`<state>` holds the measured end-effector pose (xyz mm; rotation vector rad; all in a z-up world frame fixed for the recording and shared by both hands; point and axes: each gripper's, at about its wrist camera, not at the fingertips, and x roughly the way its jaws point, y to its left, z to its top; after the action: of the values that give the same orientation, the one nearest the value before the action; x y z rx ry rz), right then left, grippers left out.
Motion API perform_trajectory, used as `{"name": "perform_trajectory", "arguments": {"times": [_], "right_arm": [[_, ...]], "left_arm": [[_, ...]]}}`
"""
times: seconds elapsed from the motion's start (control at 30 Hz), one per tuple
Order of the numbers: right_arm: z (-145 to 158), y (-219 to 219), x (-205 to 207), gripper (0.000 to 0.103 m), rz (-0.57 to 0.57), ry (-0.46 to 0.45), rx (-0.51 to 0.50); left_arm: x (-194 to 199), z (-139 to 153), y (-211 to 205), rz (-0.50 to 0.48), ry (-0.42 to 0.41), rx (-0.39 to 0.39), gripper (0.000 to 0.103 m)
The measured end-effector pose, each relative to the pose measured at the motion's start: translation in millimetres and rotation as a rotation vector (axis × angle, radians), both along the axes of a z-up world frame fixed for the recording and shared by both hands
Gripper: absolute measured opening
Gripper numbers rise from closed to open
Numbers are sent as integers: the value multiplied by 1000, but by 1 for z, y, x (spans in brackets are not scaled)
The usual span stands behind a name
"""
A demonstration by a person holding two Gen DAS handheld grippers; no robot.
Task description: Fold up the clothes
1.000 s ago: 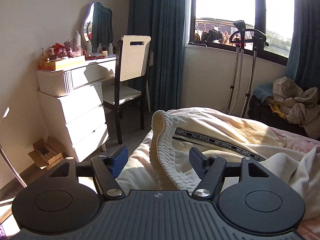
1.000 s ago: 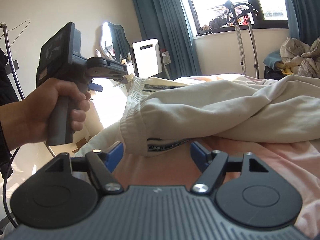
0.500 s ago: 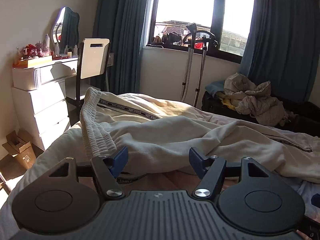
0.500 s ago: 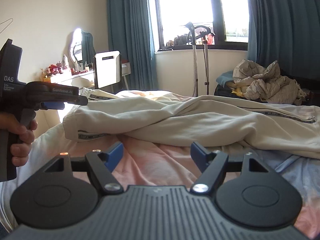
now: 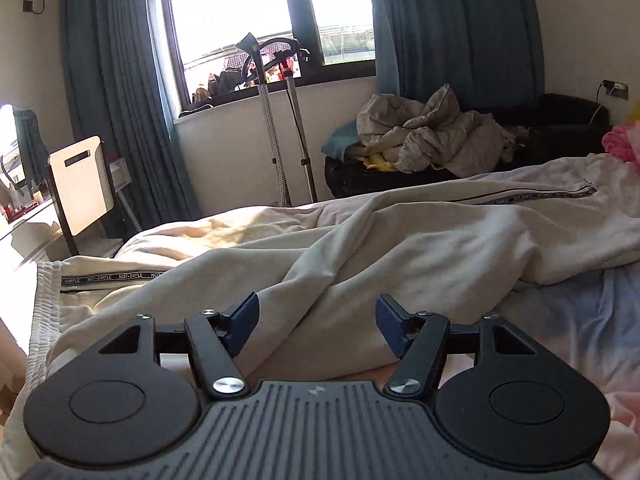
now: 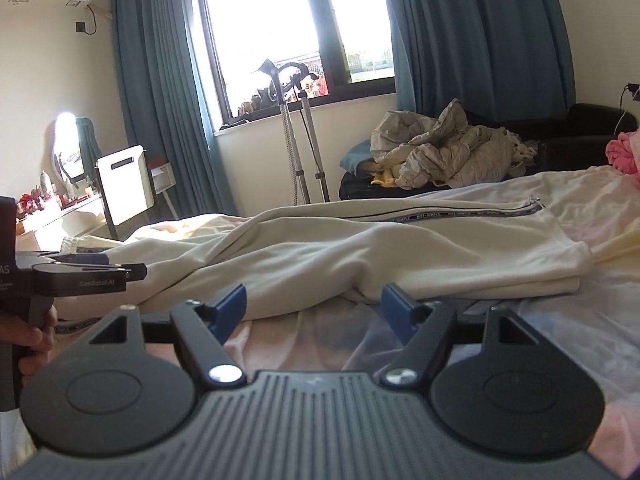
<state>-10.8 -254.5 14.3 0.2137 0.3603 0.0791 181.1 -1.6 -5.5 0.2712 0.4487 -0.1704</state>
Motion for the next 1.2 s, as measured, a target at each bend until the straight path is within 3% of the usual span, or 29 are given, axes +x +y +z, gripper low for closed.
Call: {"name": "perform_trajectory", "arguments": {"times": [0.23, 0.43, 0.53, 0.57, 0.67, 0.77, 0.9, 1.03, 1.2], "right_arm": [[-26, -16, 29, 75, -9, 35, 18], [-57, -31, 57, 75, -25, 81, 73], [-72, -36, 68, 75, -22, 93, 145], [-75, -35, 69, 75, -21, 88, 149], [-80, -33, 71, 75, -24, 64, 144], [-79, -33, 67, 75, -34, 46, 153], [-73, -35, 53, 75, -41, 25, 172], [-57, -33, 31, 75, -43, -14, 181], [-42, -41, 4, 75, -63, -36, 230]], "left_arm": [[88, -34, -49, -32, 32, 99, 68], [150, -60, -50, 83, 69, 160, 47], [157, -57, -44, 59, 91, 129, 27], [154, -54, -43, 41, 92, 119, 4], [129, -33, -43, 3, 37, 90, 5], [86, -3, -40, -58, 22, 6, 5], [19, 21, -37, -141, 14, -40, 5], [-52, 25, -16, -175, 35, -125, 4], [-112, 4, 12, -149, 99, -224, 4]]}}
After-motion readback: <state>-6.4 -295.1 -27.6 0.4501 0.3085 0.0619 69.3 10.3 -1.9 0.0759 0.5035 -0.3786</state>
